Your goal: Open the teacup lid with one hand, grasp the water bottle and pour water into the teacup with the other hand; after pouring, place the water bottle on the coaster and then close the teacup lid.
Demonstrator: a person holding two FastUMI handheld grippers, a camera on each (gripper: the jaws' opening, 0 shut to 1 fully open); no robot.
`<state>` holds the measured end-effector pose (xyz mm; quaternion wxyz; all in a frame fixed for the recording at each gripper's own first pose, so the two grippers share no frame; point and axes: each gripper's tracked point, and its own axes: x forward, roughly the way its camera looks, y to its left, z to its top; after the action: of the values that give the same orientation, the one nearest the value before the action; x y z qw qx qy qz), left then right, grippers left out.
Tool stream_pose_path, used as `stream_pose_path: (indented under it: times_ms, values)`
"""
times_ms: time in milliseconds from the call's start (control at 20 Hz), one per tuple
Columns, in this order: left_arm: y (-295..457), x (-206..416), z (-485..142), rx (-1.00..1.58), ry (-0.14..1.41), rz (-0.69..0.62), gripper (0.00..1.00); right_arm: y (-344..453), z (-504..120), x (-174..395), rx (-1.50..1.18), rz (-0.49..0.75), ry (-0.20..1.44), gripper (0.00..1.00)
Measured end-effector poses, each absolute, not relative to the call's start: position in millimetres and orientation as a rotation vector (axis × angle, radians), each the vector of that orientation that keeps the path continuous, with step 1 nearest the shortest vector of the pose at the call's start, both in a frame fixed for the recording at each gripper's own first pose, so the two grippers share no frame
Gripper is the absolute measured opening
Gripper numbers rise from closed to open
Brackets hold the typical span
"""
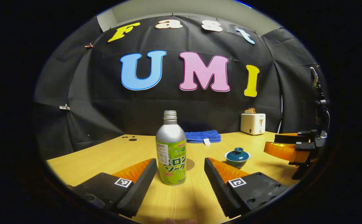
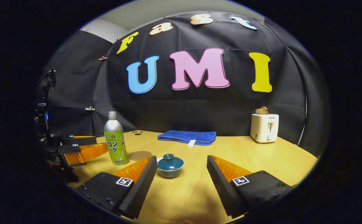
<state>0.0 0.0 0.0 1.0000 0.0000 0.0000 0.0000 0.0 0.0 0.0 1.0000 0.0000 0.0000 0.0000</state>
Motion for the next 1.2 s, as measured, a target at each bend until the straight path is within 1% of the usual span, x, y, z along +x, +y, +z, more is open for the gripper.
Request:
stream_pose_path:
  times_ms: [650,900,1050,1100,1200]
  values:
    - [0.9,0.2,0.0,0.004,0.0,0.0,0.96,-1.4,-0.2,1.5,0.005,-0.012,-0.004,0.99]
    - [0.2,-0.5,-0.1,0.006,0.0,0.0,0.96,6.8,-0.4,3.0,0.009,0.015,-0.006,0.99]
    - [-0.2,0.5,0.7,0.007,0.0,-0.004,0.96,18.1,-1.8,13.6,0.01,0.058,-0.002,0.99]
    - [-0.6,1.2,-0.5,0.007,0.0,-0.006,0.96,20.2,-3.0,20.8,0.011,0.061,0.002,0.99]
    - [-0.3,1.3,-0.3,0.008,0.0,-0.005,0.96,15.2,-2.6,36.4,0.01,0.039,0.001,0.96]
